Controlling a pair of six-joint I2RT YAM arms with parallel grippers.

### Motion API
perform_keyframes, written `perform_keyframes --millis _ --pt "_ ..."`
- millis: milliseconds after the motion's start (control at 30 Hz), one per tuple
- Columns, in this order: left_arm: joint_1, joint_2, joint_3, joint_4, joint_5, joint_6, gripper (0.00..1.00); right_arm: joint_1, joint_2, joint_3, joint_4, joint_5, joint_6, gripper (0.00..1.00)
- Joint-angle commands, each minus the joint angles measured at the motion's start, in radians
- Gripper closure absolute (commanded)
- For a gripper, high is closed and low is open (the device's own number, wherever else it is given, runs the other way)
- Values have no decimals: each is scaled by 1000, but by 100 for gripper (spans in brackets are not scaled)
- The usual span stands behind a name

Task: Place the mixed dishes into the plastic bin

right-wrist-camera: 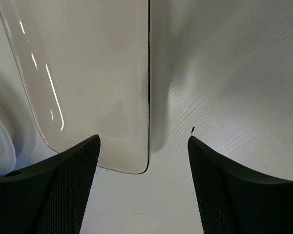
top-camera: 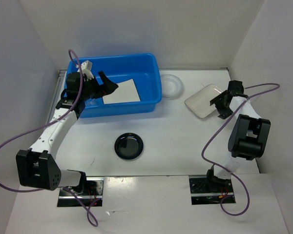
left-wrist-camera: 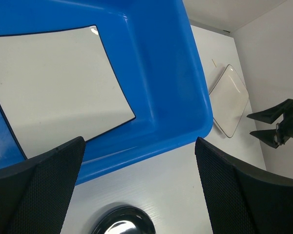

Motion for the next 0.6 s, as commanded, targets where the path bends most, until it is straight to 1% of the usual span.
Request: perform_keyframes --millis 0,233,467,567 --pt "-4 -36 -7 21 0 1 0 2 8 -53 135 12 50 22" --pt "-4 -27 -7 21 0 10 0 -36 68 -107 284 -67 70 22" --pt "-4 -18 -7 12 0 19 0 -96 148 -116 353 -164 60 22" --pt "-4 -18 -7 12 0 19 0 -133 175 -143 399 -230 60 25"
